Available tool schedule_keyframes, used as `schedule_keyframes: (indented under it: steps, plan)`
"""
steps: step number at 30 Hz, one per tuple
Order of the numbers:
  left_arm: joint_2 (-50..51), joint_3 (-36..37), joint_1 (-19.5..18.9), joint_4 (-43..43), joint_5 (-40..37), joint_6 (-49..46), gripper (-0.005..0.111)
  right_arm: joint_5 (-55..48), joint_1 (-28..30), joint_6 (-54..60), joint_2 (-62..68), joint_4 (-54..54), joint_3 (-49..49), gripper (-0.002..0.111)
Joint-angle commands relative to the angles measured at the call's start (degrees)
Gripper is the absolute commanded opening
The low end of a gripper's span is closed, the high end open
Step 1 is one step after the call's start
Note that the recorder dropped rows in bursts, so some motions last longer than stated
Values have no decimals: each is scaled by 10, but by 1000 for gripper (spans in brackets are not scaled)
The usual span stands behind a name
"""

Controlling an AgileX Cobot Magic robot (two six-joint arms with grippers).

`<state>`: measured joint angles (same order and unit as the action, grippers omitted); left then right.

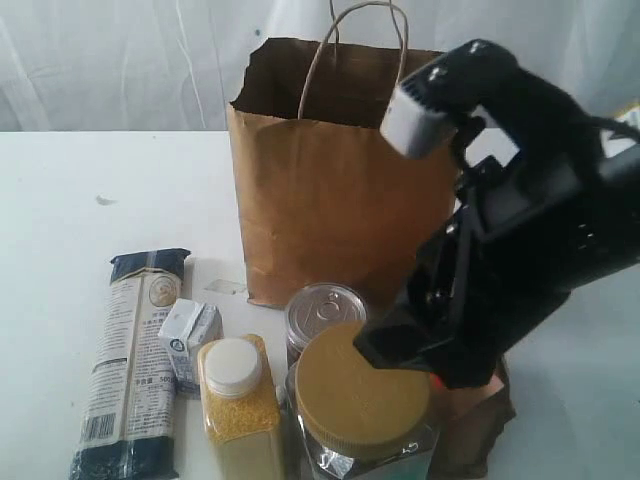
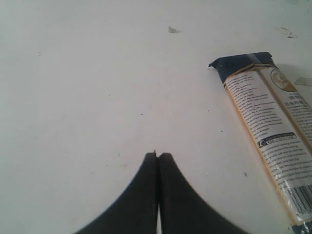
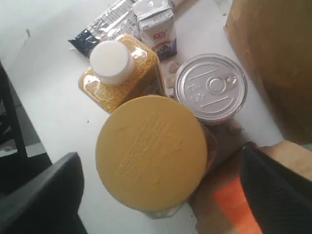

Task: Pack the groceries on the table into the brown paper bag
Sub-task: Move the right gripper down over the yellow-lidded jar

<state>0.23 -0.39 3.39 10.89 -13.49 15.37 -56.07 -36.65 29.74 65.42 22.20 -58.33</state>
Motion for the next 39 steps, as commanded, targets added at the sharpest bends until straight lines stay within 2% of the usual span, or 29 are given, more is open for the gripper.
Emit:
schedule_keyframes:
  steps: [1, 11, 19, 21, 26, 30, 39]
  plan:
    - [-2, 4, 0, 2, -1, -2, 0, 17, -34, 1, 33, -14, -4, 80]
    - [-2, 4, 0, 2, -1, -2, 0, 55, -44, -2, 47, -32, -4, 80]
    - [-2, 4, 0, 2, -1, -2, 0, 47, -49, -92, 26, -42, -2, 81]
    - [-2, 4, 0, 2, -1, -2, 0, 48, -56, -113, 19, -60, -2, 85]
    - [-2, 4, 0, 2, -1, -2, 0, 43, -61, -158, 15, -86, -2, 105]
    - [-2, 4, 0, 2, -1, -2, 0, 46, -64, -172, 15, -89, -2, 105]
    - [-2, 4, 0, 2, -1, -2, 0, 46, -109, -173, 55, -95, -2, 105]
